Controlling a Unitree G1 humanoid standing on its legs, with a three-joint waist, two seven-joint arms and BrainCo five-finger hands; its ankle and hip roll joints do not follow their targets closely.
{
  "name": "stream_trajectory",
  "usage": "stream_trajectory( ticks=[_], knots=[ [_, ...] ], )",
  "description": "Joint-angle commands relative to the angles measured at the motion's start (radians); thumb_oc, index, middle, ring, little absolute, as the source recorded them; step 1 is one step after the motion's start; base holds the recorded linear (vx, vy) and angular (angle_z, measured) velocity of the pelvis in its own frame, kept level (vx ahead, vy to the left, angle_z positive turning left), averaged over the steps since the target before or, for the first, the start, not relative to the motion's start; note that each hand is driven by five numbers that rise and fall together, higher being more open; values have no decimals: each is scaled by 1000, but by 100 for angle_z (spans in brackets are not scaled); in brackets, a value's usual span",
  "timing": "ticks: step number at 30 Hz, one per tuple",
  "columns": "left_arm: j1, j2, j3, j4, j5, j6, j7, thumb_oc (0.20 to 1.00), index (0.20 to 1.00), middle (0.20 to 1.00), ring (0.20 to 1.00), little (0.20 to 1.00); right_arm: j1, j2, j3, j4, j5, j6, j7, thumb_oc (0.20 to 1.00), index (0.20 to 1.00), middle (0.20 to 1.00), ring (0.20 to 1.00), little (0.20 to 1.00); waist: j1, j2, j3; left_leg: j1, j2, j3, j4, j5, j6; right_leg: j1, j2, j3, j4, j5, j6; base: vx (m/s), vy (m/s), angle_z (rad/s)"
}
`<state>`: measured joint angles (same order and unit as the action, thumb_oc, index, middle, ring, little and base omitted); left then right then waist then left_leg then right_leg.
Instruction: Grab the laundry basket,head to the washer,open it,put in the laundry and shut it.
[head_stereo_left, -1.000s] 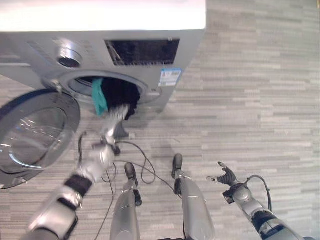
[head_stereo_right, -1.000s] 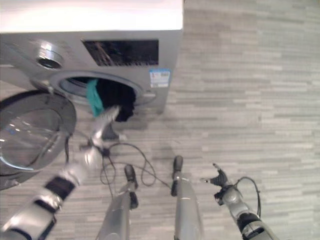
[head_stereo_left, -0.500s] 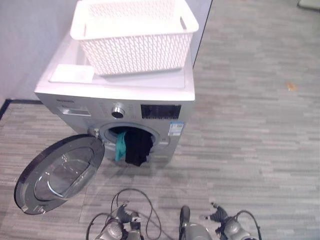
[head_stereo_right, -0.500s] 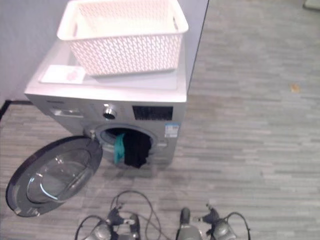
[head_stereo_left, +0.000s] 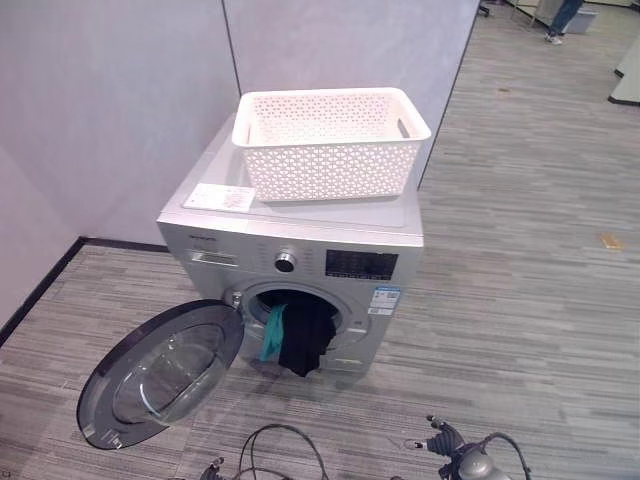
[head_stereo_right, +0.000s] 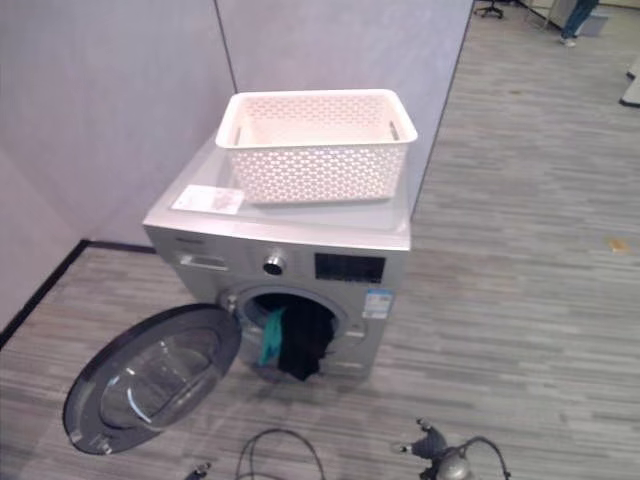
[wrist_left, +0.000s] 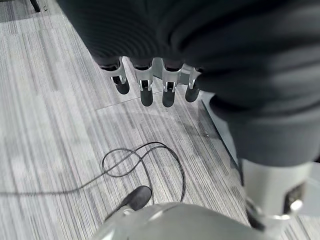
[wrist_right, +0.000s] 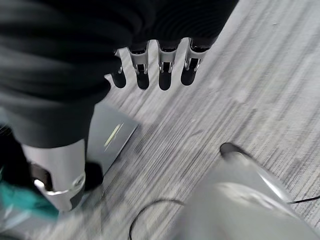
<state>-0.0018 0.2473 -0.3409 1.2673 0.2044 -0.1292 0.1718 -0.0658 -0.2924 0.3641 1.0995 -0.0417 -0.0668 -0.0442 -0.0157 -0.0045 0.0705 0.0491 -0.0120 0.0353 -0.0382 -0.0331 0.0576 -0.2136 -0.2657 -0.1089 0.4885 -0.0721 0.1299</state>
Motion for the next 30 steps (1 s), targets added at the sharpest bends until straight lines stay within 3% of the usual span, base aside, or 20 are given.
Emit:
stream_trajectory(
  ticks=[1,2,5,10,16,18,21,26,30],
  knots=[
    [-17,22,3,-4,26,-11,-1,1000,1000,1000,1000,1000,-88,-20,-8,-13,38,-26,-15,1000,1000,1000,1000,1000,6,-14,32,5,-62,-68,80,-108,29,20,46,48,-140,105,14,158,-37,54],
    [-24,15,1,-1,18,-15,-5,1000,1000,1000,1000,1000,-105,-16,-9,3,53,-25,-13,1000,1000,1000,1000,1000,-4,-21,35,15,-78,-91,75,-115,21,-5,53,82,-267,121,33,163,-52,52],
    [-39,0,-6,2,6,-19,-5,1000,1000,1000,1000,1000,-133,1,-13,57,62,-19,-15,1000,1000,1000,1000,1000,-15,-23,49,35,-93,-141,75,-142,11,-38,57,123,-417,189,67,190,-56,57],
    [-46,-33,-53,0,7,-24,-12,1000,1000,1000,1000,1000,-125,28,-17,127,71,-9,-13,1000,1000,1000,1000,1000,-27,-33,60,68,-124,-259,66,-159,-5,-40,88,235,-451,214,76,142,-19,98],
    [-62,-61,-96,-18,-31,-29,-10,1000,1000,1000,1000,1000,-159,53,-45,190,140,-4,-28,1000,1000,1000,1000,1000,-28,-10,86,6,-85,-317,80,-138,-31,-80,96,201,-413,218,56,-16,-107,56],
    [-78,-67,-129,-54,-60,-37,-1,1000,1000,1000,1000,1000,-202,71,-47,209,203,-11,-44,1000,1000,1000,1000,1000,-21,12,128,-75,-65,-337,110,-124,-47,-118,92,156,-404,207,44,-185,-111,43],
    [-93,-65,-171,-106,-83,-48,3,1000,1000,1000,1000,1000,-249,88,-36,223,249,-14,-62,1000,1000,1000,1000,1000,-10,37,169,-158,-61,-357,128,-99,-58,-172,93,138,-385,199,32,-197,-59,54],
    [-118,-54,-243,-195,-103,-59,17,1000,1000,1000,1000,1000,-319,100,-12,232,310,-26,-96,1000,1000,1000,1000,1000,5,71,235,-270,-61,-337,160,-75,-76,-233,77,109,-364,184,25,-129,-15,23],
    [-161,-46,-294,-310,-131,-74,31,1000,1000,1000,1000,1000,-374,72,-29,247,380,-41,-137,1000,1000,1000,1000,1000,-23,114,288,-359,16,-96,191,-46,-97,-251,5,46,-376,189,29,-149,41,36]
  ],
)
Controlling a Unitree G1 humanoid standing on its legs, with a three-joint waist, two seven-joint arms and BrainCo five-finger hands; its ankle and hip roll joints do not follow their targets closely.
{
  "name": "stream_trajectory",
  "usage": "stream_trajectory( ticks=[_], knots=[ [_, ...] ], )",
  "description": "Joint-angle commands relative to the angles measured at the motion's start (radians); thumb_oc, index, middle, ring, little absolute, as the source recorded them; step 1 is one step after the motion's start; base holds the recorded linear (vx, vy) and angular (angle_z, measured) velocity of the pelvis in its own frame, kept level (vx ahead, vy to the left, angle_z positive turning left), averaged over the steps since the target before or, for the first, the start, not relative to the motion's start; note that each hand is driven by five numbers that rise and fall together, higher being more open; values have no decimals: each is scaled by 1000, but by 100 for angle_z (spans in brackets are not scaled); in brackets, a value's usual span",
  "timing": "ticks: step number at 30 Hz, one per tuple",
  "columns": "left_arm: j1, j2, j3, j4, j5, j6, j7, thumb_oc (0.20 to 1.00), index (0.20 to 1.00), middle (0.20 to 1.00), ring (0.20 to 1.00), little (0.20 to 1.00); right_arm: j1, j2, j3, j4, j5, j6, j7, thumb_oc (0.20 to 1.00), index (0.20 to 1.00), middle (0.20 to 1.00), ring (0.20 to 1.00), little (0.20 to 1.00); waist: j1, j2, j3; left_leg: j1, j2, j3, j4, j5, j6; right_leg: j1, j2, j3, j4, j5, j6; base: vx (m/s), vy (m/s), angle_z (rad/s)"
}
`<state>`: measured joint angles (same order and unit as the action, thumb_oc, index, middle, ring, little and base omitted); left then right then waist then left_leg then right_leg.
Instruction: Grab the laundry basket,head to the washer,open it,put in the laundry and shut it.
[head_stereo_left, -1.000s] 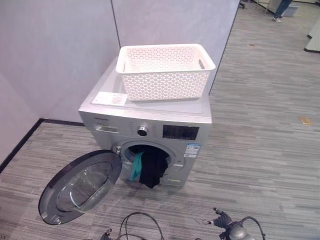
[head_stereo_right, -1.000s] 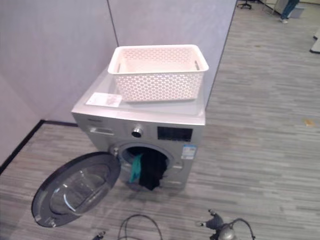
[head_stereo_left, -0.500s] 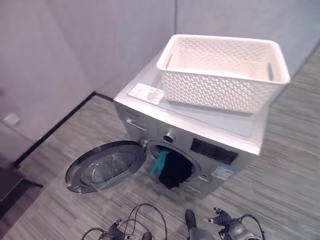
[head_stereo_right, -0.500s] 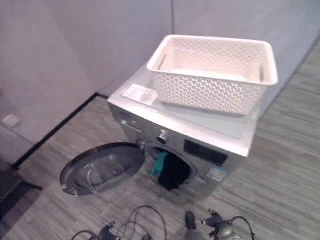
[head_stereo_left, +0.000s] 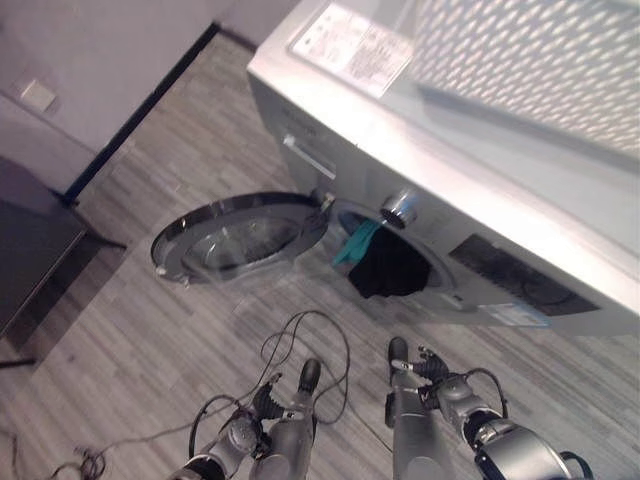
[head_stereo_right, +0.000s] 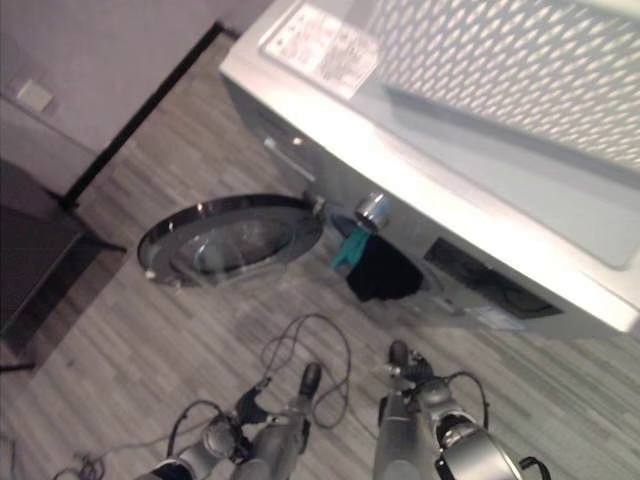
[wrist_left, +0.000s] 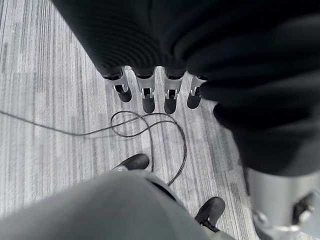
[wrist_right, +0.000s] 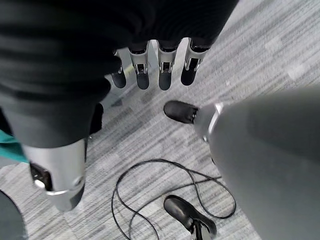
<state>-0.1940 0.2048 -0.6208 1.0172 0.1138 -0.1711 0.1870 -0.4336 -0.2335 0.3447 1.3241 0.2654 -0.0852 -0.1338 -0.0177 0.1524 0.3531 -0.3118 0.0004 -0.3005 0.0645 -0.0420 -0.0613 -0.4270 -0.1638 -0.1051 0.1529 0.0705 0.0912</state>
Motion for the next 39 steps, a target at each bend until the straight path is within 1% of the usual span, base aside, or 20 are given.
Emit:
stream_trajectory(
  ticks=[1,2,3,4,5,6,7,9,11,14,15,16,17,18,19,21,26,29,36,39],
  knots=[
    [25,5,-17,-88,-46,-35,18,1000,1000,1000,1000,1000,-23,7,-19,35,84,-18,-48,1000,1000,1000,1000,1000,-19,-30,14,-14,9,266,98,-33,20,-53,-100,43,-35,50,66,-116,96,56],
    [20,13,-18,-104,-51,-37,24,1000,1000,1000,1000,1000,-45,4,-27,48,91,-17,-54,1000,1000,1000,1000,1000,-13,-20,18,-25,8,281,105,-41,18,-78,-97,51,-19,51,67,-41,62,54],
    [20,14,-18,-104,-52,-37,24,1000,1000,1000,1000,1000,-46,4,-27,48,91,-17,-53,1000,1000,1000,1000,1000,-12,-20,17,-27,8,282,105,-41,18,-81,-97,53,-18,51,67,-39,107,41],
    [7,28,-30,-131,-54,-40,29,1000,1000,1000,1000,1000,-83,-15,-47,68,99,-11,-63,1000,1000,1000,1000,1000,-3,-8,18,-57,-18,296,124,-50,21,-117,-107,69,-2,57,69,-41,122,12],
    [3,30,-36,-137,-54,-41,30,1000,1000,1000,1000,1000,-101,-22,-62,79,104,-10,-67,1000,1000,1000,1000,1000,-1,0,18,-71,-27,308,132,-55,20,-134,-116,75,3,59,72,-41,122,-1],
    [3,30,-36,-137,-54,-41,30,1000,1000,1000,1000,1000,-101,-23,-62,79,104,-10,-67,1000,1000,1000,1000,1000,0,-1,17,-73,-27,309,133,-55,20,-137,-116,76,4,59,73,-46,129,-6],
    [-12,36,-50,-145,-54,-40,37,1000,1000,1000,1000,1000,-139,-48,-89,85,122,-9,-77,1000,1000,1000,1000,1000,2,11,23,-110,-42,327,165,-67,18,-163,-132,86,14,63,77,-39,115,-5],
    [-19,36,-57,-153,-54,-40,38,1000,1000,1000,1000,1000,-155,-61,-98,92,123,-9,-83,1000,1000,1000,1000,1000,4,18,24,-130,-47,330,182,-73,18,-180,-137,91,21,63,78,-30,84,2],
    [-35,36,-72,-168,-58,-43,40,1000,1000,1000,1000,1000,-195,-92,-114,103,126,-11,-100,1000,1000,1000,1000,1000,7,31,32,-170,-57,334,219,-84,17,-204,-154,95,35,64,83,-38,57,4],
    [-52,54,-93,-230,-70,-51,48,1000,1000,1000,1000,1000,-273,-153,-145,127,128,-9,-131,1000,1000,1000,1000,1000,20,67,45,-240,-81,326,265,-91,11,-247,-178,96,58,64,90,-52,58,16],
    [-52,54,-93,-230,-70,-51,48,1000,1000,1000,1000,1000,-274,-153,-146,127,128,-9,-130,1000,1000,1000,1000,1000,21,67,44,-242,-81,326,267,-92,11,-249,-178,96,58,64,90,-26,10,22],
    [-54,59,-96,-246,-76,-52,48,1000,1000,1000,1000,1000,-296,-169,-154,134,136,-8,-136,1000,1000,1000,1000,1000,26,76,46,-262,-84,323,281,-92,10,-262,-184,95,67,64,91,-50,12,23],
    [-62,64,-101,-266,-81,-55,53,1000,1000,1000,1000,1000,-336,-202,-180,150,153,-6,-159,1000,1000,1000,1000,1000,38,93,53,-288,-92,319,294,-91,8,-278,-192,92,75,64,94,-50,12,19],
    [-63,64,-101,-266,-81,-55,53,1000,1000,1000,1000,1000,-337,-203,-180,150,154,-7,-159,1000,1000,1000,1000,1000,38,93,52,-290,-92,319,296,-92,8,-279,-192,92,76,64,94,-57,16,20],
    [-68,70,-108,-293,-83,-56,56,1000,1000,1000,1000,1000,-370,-233,-196,163,171,-7,-179,1000,1000,1000,1000,1000,48,107,58,-313,-99,314,303,-88,7,-295,-196,89,82,63,95,-33,8,23],
    [-71,67,-112,-294,-87,-57,58,1000,1000,1000,1000,1000,-386,-246,-197,170,174,-7,-187,1000,1000,1000,1000,1000,55,113,58,-320,-104,310,300,-87,7,-305,-197,89,84,64,97,-32,9,19],
    [-92,57,-112,-307,-147,-63,58,1000,1000,1000,1000,1000,-453,-316,-190,181,172,0,-209,1000,1000,1000,1000,1000,68,143,75,-392,-117,301,316,-70,7,-370,-209,96,119,54,98,-46,12,5],
    [-101,54,-117,-322,-158,-62,60,1000,1000,1000,1000,1000,-475,-328,-194,191,189,3,-209,1000,1000,1000,1000,1000,71,154,77,-409,-122,296,317,-66,9,-392,-210,100,137,49,98,-18,15,6],
    [-116,58,-111,-384,-211,-70,59,1000,1000,1000,1000,1000,-578,-383,-204,189,266,-14,-204,1000,1000,1000,1000,1000,101,193,82,-476,-132,280,324,-50,11,-470,-217,101,198,22,99,-15,-2,5],
    [-115,61,-108,-395,-215,-72,56,1000,1000,1000,1000,1000,-606,-400,-210,187,297,-21,-199,1000,1000,1000,1000,1000,111,200,79,-484,-131,275,318,-42,10,-479,-218,96,205,18,99,-3,-26,10]
  ],
)
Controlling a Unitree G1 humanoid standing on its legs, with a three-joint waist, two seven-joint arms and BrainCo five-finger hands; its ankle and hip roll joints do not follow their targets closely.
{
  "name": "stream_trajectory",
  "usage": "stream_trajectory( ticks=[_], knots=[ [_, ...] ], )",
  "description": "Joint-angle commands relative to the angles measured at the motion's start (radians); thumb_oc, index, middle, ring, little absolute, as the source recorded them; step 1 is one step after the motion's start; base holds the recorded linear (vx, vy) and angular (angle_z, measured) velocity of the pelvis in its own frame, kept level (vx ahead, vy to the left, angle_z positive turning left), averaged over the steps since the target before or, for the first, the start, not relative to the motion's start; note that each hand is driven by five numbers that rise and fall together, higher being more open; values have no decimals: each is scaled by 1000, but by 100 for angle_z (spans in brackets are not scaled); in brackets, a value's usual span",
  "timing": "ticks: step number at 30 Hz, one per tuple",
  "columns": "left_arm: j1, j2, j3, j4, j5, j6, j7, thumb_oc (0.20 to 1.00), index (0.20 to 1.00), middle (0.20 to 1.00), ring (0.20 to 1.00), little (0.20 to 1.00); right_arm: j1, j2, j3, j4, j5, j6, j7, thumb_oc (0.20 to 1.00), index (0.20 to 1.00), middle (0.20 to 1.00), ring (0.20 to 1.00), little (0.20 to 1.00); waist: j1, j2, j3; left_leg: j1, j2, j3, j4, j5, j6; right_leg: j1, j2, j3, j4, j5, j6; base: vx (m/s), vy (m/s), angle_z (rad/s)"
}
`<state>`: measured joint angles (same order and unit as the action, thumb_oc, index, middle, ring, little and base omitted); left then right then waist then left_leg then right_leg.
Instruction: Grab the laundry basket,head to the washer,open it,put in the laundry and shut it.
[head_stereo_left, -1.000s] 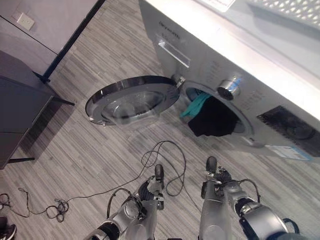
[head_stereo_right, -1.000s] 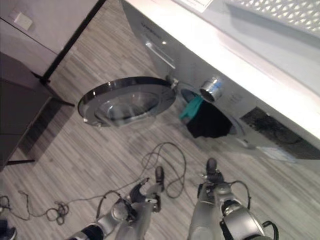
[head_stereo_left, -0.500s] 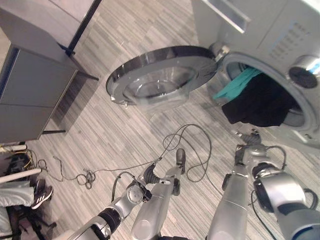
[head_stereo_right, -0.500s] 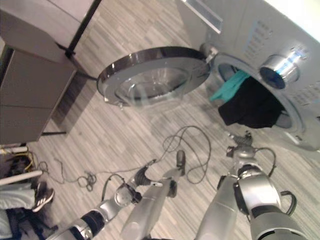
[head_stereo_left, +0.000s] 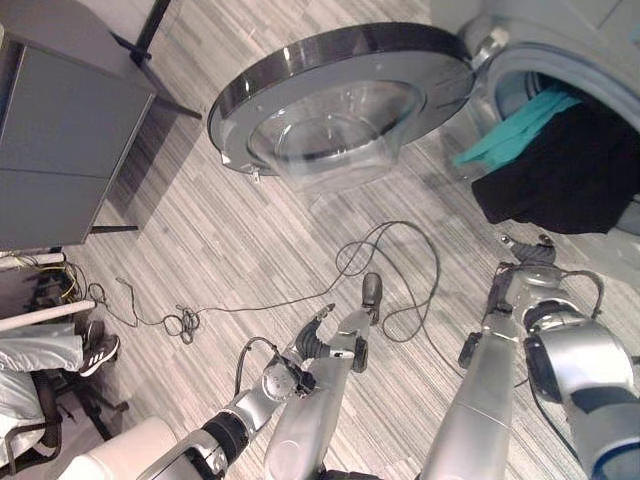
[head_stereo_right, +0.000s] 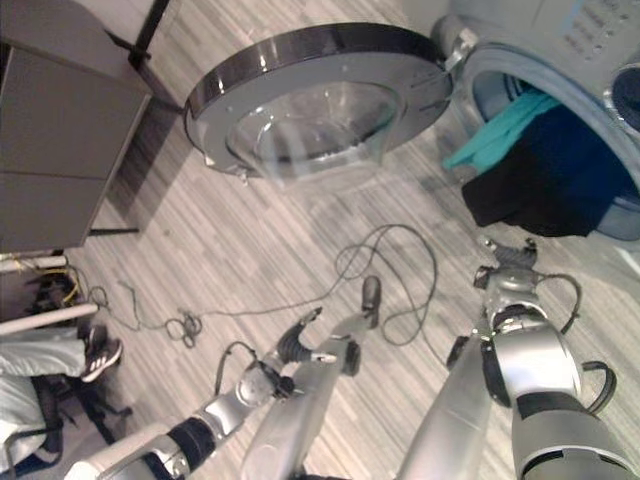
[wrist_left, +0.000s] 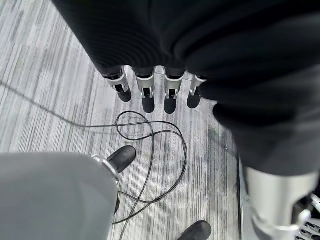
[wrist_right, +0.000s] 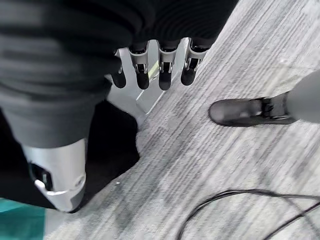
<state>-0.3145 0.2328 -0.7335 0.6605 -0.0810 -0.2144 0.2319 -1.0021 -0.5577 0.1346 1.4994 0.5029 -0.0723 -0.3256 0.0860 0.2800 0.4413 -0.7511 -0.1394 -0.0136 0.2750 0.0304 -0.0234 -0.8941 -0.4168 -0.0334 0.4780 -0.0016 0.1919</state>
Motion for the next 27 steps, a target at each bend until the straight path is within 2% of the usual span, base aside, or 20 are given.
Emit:
stream_trajectory(
  ticks=[1,3,4,8,9,10,18,19,20,24,25,27],
  knots=[
    [8,36,9,-41,-26,-29,13,1000,1000,1000,1000,1000,-59,-86,-7,5,87,-45,-8,1000,1000,1000,1000,1000,16,76,-12,-47,10,-17,101,-110,-28,-17,36,21,-116,87,-2,7,-38,9],
    [13,42,12,-48,-30,-26,11,1000,1000,1000,1000,1000,-102,-110,-8,-8,142,-63,-2,1000,1000,1000,1000,1000,33,79,-14,-47,14,-29,79,-101,-29,-25,41,9,-108,76,-1,53,-54,4],
    [14,45,11,-45,-29,-26,6,1000,1000,1000,1000,1000,-117,-117,-6,-14,151,-66,0,1000,1000,1000,1000,1000,43,81,-22,-34,18,-37,70,-122,-30,-18,44,10,-101,47,9,92,-61,2],
    [21,53,9,-40,-40,-26,-4,1000,1000,1000,1000,1000,-177,-146,5,-22,195,-76,4,1000,1000,1000,1000,1000,59,87,-24,-40,18,-56,46,-106,-32,-30,49,4,-90,35,8,11,-26,12],
    [20,53,8,-41,-40,-26,-4,1000,1000,1000,1000,1000,-178,-148,6,-21,196,-77,5,1000,1000,1000,1000,1000,55,88,-18,-52,16,-52,46,-81,-32,-40,46,0,-95,62,0,16,-22,17],
    [22,54,11,-39,-52,-27,-7,1000,1000,1000,1000,1000,-198,-163,7,-18,206,-78,2,1000,1000,1000,1000,1000,65,89,-25,-42,19,-63,29,-99,-33,-41,53,4,-85,29,7,12,-26,20],
    [41,60,20,-81,-93,-31,-13,1000,1000,1000,1000,1000,-281,-260,10,-4,272,-79,-9,1000,1000,1000,1000,1000,83,105,-37,-56,23,-80,-20,-77,-33,-104,67,22,-47,-2,2,18,-7,1],
    [43,62,26,-84,-98,-31,-12,1000,1000,1000,1000,1000,-296,-273,16,-1,274,-80,-13,464,464,464,464,464,83,106,-38,-58,23,-77,-26,-76,-33,-113,69,28,-44,-3,2,16,19,-5],
    [45,63,29,-87,-100,-30,-11,1000,1000,1000,1000,1000,-304,-280,17,-2,277,-80,-15,200,200,200,200,200,81,106,-39,-58,24,-76,-30,-75,-33,-115,70,30,-43,-4,2,29,24,-3],
    [57,60,47,-83,-101,-27,-7,1000,1000,1000,1000,1000,-323,-298,21,-30,304,-98,-22,200,200,200,200,200,73,96,-42,-34,34,-68,-70,-64,-32,-114,80,37,-59,6,3,-7,12,0],
    [60,58,48,-76,-103,-28,-5,1000,1000,1000,1000,1000,-330,-296,17,-62,332,-120,-32,200,200,200,200,200,61,86,-35,-27,38,-58,-83,-41,-30,-111,83,28,-79,40,-5,-55,24,-1],
    [61,54,53,-57,-100,-26,-2,1000,1000,1000,1000,1000,-332,-291,7,-100,365,-147,-38,200,200,200,200,200,49,70,-39,0,42,-57,-104,-40,-29,-90,90,24,-100,47,-5,31,14,-3]
  ],
)
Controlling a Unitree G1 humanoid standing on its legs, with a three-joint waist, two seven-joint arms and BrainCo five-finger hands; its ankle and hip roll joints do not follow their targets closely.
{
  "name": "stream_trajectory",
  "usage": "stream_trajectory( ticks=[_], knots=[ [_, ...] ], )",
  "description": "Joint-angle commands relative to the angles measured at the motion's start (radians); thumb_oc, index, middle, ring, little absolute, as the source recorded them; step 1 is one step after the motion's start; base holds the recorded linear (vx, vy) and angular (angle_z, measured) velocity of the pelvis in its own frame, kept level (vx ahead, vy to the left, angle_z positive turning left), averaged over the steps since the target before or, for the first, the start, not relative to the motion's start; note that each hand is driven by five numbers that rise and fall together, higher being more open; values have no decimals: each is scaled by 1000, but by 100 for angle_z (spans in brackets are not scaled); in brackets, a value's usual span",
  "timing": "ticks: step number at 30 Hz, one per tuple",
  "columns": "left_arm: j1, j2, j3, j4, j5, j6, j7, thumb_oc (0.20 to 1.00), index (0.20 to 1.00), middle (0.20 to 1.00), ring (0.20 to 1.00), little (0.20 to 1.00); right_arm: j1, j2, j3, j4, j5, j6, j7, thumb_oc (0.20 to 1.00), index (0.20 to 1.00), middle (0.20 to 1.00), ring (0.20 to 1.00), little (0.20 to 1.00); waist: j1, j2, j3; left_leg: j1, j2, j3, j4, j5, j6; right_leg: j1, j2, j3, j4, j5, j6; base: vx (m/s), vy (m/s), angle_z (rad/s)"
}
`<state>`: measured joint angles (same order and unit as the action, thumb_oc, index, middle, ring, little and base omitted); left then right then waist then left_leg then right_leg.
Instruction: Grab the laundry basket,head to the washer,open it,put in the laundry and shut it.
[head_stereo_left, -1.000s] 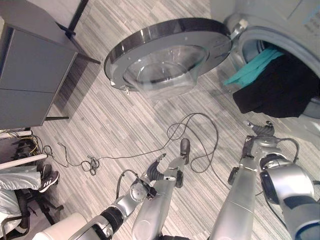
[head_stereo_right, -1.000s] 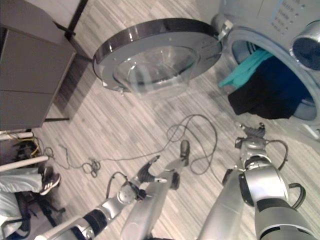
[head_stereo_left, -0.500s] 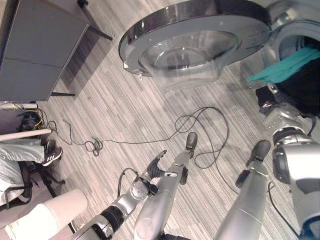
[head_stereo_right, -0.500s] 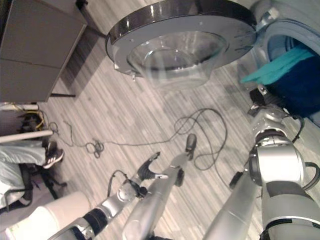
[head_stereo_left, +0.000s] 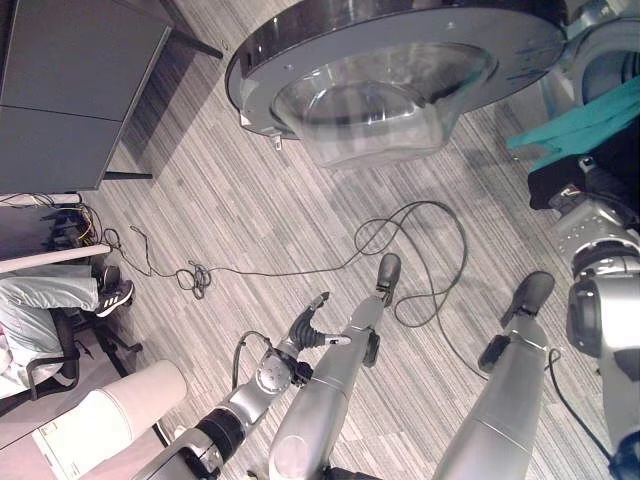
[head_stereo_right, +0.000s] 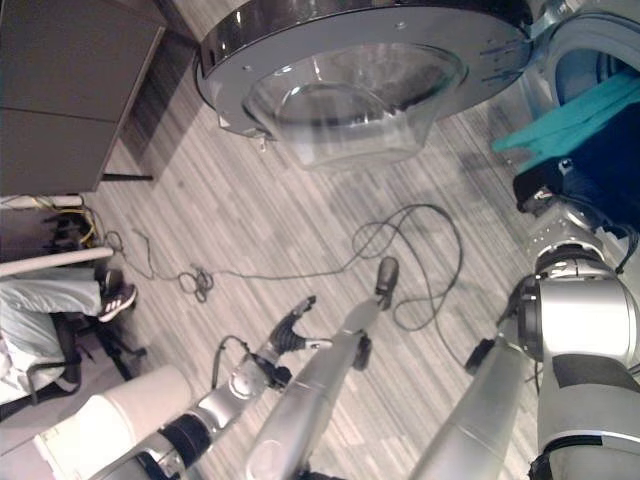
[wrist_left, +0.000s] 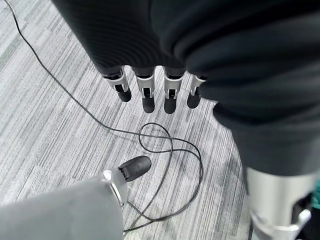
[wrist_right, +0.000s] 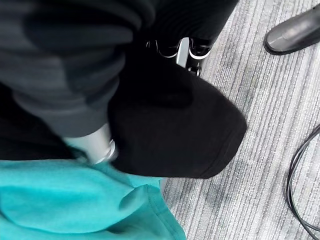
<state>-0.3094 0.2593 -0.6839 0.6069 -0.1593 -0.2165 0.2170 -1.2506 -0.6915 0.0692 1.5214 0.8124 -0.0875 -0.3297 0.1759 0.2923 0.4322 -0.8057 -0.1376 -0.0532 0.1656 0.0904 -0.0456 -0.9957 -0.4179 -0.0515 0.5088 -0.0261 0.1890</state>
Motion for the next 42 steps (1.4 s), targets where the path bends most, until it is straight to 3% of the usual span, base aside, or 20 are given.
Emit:
stream_trajectory(
  ticks=[1,6,7,11,14,15,17,18,19,20,21,22,24,25,27,28,33,36,42],
  knots=[
    [55,28,5,-2,-22,-24,13,1000,1000,1000,1000,1000,-84,-155,73,-123,56,-132,-34,200,200,200,200,200,-38,57,-35,69,42,-23,0,-119,-7,24,94,47,-131,46,6,106,16,-7],
    [53,21,22,54,-30,-21,25,1000,1000,1000,1000,1000,-113,-159,38,-257,161,-233,-79,200,200,200,200,200,-68,21,-49,129,52,-18,-44,-92,-9,91,99,22,-196,94,1,5,19,-10],
    [69,24,35,80,-34,-18,35,1000,1000,1000,1000,1000,-121,-182,13,-413,132,-315,-157,200,200,200,200,200,-85,1,-62,165,56,-18,-64,-93,-11,135,102,15,-227,98,3,44,5,-5],
    [94,28,38,111,-44,-13,35,1000,1000,1000,1000,1000,-102,-197,-33,-652,-9,-367,-306,200,200,200,200,200,-110,-20,-72,219,65,-24,-84,-97,-13,188,106,6,-252,99,1,45,2,-18],
    [121,42,38,119,-44,-8,24,1000,1000,1000,1000,1000,-145,-236,-20,-718,-135,-350,-396,200,200,200,200,200,-120,-31,-84,250,66,-26,-101,-100,-14,208,111,12,-264,98,0,41,11,-9],
    [131,54,39,112,-45,-8,18,1000,1000,1000,1000,1000,-178,-276,5,-705,-253,-294,-478,200,200,200,200,200,-120,-33,-90,259,67,-25,-111,-99,-16,209,109,15,-265,97,0,0,0,0],
    [135,57,35,107,-44,-10,17,1000,1000,1000,1000,1000,-204,-292,33,-684,-307,-254,-499,200,200,200,200,200,-117,-28,-92,261,66,-23,-117,-97,-16,206,110,18,-266,97,1,5,2,-2],
    [136,59,34,103,-47,-14,14,1000,1000,1000,1000,1000,-227,-314,65,-642,-341,-213,-494,200,200,200,200,200,-114,-28,-95,261,65,-22,-120,-96,-17,203,111,22,-269,99,2,10,18,-6],
    [132,64,35,98,-53,-27,10,1000,1000,1000,1000,1000,-272,-345,182,-471,-343,-148,-389,200,200,200,200,200,-102,-32,-100,263,64,-13,-129,-91,-21,200,111,32,-277,109,3,6,12,-7],
    [131,60,36,98,-54,-28,10,1000,1000,1000,1000,1000,-292,-349,199,-453,-335,-153,-378,316,316,316,316,316,-102,-30,-100,262,64,-11,-130,-90,-21,198,112,34,-278,109,4,-2,7,-11],
    [124,60,41,98,-56,-32,3,1000,1000,1000,1000,1000,-321,-345,273,-343,-309,-123,-286,846,846,846,846,846,-99,-30,-98,260,68,-4,-136,-85,-22,191,114,39,-280,114,3,6,-6,-10],
    [124,60,43,94,-57,-31,-3,1000,1000,1000,1000,1000,-337,-337,324,-284,-290,-97,-225,1000,1000,1000,1000,1000,-100,-30,-94,260,71,3,-141,-82,-24,185,117,44,-281,117,3,0,8,-7],
    [119,59,51,92,-63,-29,-20,1000,1000,1000,1000,1000,-318,-296,368,-220,-281,-58,-131,1000,1000,1000,1000,1000,-107,-29,-85,259,75,16,-142,-78,-25,176,126,54,-283,121,-1,12,32,-9],
    [118,45,53,97,-67,-24,-28,1000,1000,1000,1000,1000,-267,-242,340,-253,-251,-75,-113,1000,1000,1000,1000,1000,-117,-26,-77,259,77,27,-143,-79,-23,164,137,65,-280,125,-3,34,33,-18],
    [120,40,52,100,-71,-23,-29,1000,1000,1000,1000,1000,-226,-215,306,-287,-225,-94,-117,1000,1000,1000,1000,1000,-122,-28,-75,259,79,31,-143,-80,-23,160,140,67,-281,127,-4,27,12,-26],
    [117,22,56,110,-80,-20,-31,1000,1000,1000,1000,1000,-140,-152,239,-357,-168,-140,-109,1000,1000,1000,1000,1000,-133,-27,-66,260,82,36,-147,-78,-22,159,146,68,-287,130,-5,8,-8,-29],
    [128,-9,68,143,-69,-15,-27,1000,1000,1000,1000,1000,106,-39,109,-591,-168,-229,-124,1000,1000,1000,1000,1000,-155,-36,-53,270,85,37,-149,-81,-19,173,156,66,-295,135,-8,4,-11,-14],
    [133,-29,98,176,-46,-19,-20,1000,1000,1000,1000,1000,334,61,20,-758,-254,-273,-138,1000,1000,1000,1000,1000,-178,-46,-42,279,87,34,-144,-87,-15,189,154,63,-301,140,-9,-2,-20,-9],
    [154,-36,130,175,-16,-20,-12,1000,1000,1000,1000,1000,588,168,-37,-912,-360,-284,-140,1000,1000,1000,1000,1000,-207,-67,-31,284,88,30,-137,-91,-14,206,149,57,-305,143,-9,1,-6,-6]
  ],
)
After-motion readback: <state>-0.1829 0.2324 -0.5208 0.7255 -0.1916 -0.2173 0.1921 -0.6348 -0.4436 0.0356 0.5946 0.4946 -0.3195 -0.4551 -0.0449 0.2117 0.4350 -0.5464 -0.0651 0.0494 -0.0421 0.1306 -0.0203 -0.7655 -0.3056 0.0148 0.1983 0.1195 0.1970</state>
